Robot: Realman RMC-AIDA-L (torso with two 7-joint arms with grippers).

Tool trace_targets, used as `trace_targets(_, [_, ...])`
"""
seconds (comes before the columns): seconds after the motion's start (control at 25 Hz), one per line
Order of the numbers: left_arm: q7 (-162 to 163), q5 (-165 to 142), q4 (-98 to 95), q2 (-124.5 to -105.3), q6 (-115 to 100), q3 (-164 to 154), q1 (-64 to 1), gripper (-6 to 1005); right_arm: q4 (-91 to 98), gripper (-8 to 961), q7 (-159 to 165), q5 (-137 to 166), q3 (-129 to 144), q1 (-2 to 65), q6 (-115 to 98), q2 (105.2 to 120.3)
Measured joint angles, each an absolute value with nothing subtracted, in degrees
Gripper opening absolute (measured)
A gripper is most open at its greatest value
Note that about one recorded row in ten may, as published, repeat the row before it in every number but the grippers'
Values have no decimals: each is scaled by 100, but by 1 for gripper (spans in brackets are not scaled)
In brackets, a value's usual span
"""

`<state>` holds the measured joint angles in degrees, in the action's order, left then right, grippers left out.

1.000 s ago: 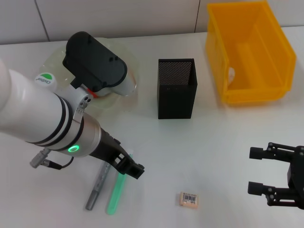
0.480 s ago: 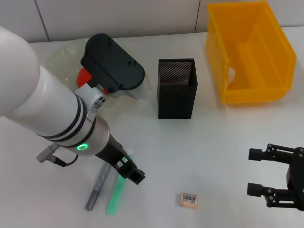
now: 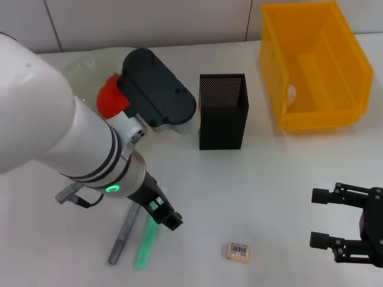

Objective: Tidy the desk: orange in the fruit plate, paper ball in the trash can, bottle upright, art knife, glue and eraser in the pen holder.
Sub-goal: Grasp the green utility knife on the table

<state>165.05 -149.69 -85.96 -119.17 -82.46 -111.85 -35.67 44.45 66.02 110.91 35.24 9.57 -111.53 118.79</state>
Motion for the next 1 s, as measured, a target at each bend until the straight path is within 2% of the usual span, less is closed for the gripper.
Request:
trace_targets(0.32, [16500, -15320, -8412, -11917, -8180, -11501, -3680, 842, 4442, 765, 6593, 11091, 3524, 966, -11153, 11892])
trace_targets(1.0, [16505, -14669, -7645, -11924, -8522, -11435, -4708, 841, 4375, 765, 6592, 11092, 3524, 1046, -11153, 11891])
